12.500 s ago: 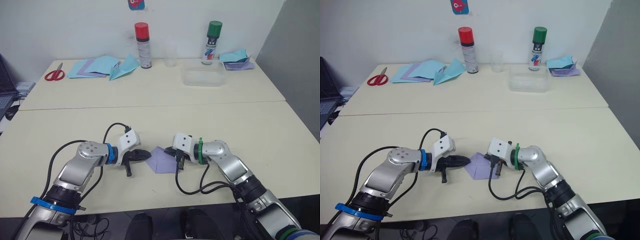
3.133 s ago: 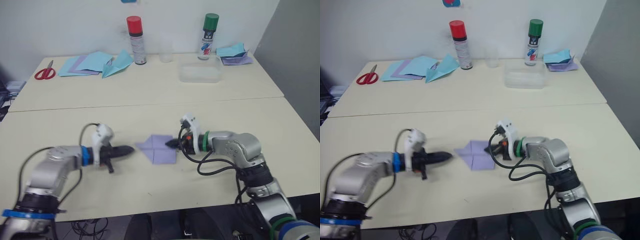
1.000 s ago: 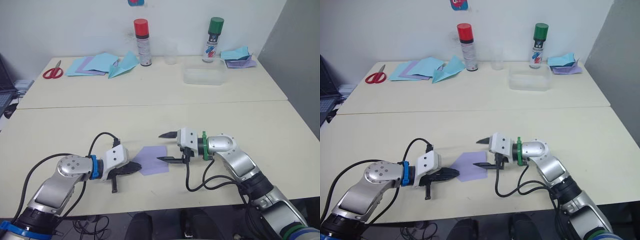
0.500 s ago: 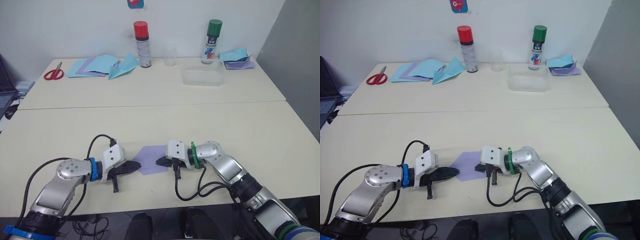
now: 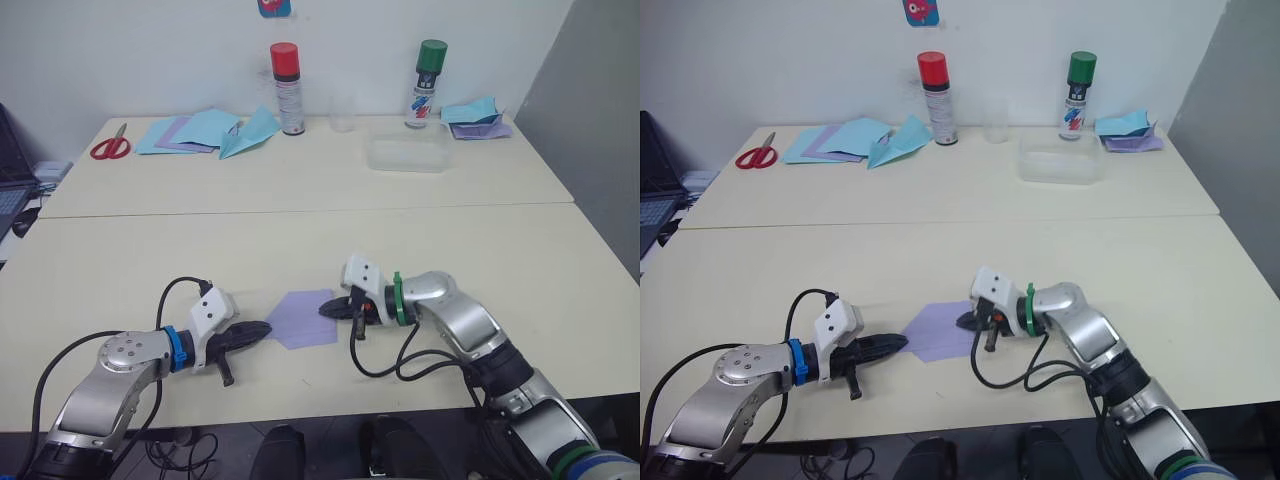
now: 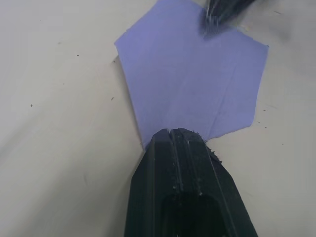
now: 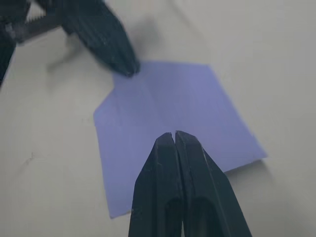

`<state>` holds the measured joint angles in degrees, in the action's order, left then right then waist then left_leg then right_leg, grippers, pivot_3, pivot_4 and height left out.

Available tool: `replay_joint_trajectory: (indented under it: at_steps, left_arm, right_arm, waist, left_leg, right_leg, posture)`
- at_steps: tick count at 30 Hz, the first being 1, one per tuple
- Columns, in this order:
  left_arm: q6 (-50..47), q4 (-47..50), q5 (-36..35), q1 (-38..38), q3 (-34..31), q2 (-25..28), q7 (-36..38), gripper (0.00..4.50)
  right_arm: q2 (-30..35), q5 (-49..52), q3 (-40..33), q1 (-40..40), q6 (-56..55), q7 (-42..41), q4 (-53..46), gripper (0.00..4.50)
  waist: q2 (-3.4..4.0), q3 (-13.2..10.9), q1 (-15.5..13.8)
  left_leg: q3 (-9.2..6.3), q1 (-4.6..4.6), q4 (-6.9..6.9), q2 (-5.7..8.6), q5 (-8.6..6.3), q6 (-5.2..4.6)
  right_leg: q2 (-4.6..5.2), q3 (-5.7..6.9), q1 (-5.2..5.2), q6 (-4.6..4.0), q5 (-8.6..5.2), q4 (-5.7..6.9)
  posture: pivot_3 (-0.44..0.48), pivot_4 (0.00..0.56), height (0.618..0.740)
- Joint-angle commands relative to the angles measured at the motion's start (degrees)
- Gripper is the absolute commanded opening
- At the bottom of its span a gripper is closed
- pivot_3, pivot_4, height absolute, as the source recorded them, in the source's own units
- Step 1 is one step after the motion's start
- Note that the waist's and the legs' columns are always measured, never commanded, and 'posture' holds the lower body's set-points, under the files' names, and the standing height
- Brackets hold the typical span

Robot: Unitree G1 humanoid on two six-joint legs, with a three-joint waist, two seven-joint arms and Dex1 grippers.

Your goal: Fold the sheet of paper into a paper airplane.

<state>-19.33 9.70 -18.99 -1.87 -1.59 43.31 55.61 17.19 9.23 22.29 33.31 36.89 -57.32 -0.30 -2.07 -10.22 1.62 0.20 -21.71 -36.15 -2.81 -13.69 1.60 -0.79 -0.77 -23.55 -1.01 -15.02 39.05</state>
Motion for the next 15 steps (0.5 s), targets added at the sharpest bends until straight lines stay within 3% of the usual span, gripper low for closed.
replay_joint_trajectory:
  at_steps: [1,6,9,15]
  left_arm:
    - [1.31,-3.45,2.35,-0.81,1.40,-1.08,-1.12,0.00]
    - [3.05,-4.42,2.85,-1.44,1.65,-1.25,-0.90,0.00]
    - [3.19,-4.67,2.80,-1.20,1.74,-1.20,-0.88,0.00]
    - [3.09,-4.25,2.86,-1.42,2.04,-0.79,-0.52,0.00]
  right_arm:
    - [1.34,4.90,-4.86,3.25,9.80,0.31,-2.64,0.97]
    - [3.47,7.23,-4.46,5.49,20.30,0.87,-1.22,2.79]
    - [1.47,7.98,-4.88,6.28,25.48,3.73,1.02,3.84]
    - [-4.16,10.67,-7.69,7.88,32.49,8.21,6.09,3.84]
  waist:
    - [0.06,0.03,-0.05]
    - [0.11,0.07,-0.09]
    - [0.16,0.09,-0.06]
    - [0.26,0.16,0.06]
  left_leg:
    - [0.00,0.00,0.00,0.01,0.00,0.00]
    - [0.01,0.00,0.00,0.04,0.00,0.00]
    - [0.01,0.00,0.01,0.04,0.00,0.00]
    - [-0.02,0.00,0.02,0.03,0.00,0.00]
  right_leg:
    - [0.01,0.01,0.01,0.00,0.00,0.00]
    - [0.07,0.01,0.03,0.00,0.00,-0.03]
    - [0.07,0.02,0.02,-0.01,0.00,-0.02]
    - [0.05,0.04,0.03,0.01,0.01,-0.01]
  posture:
    - [0.000,0.150,0.740]
    - [0.000,0.150,0.740]
    - [0.000,0.150,0.740]
    - [0.000,0.150,0.740]
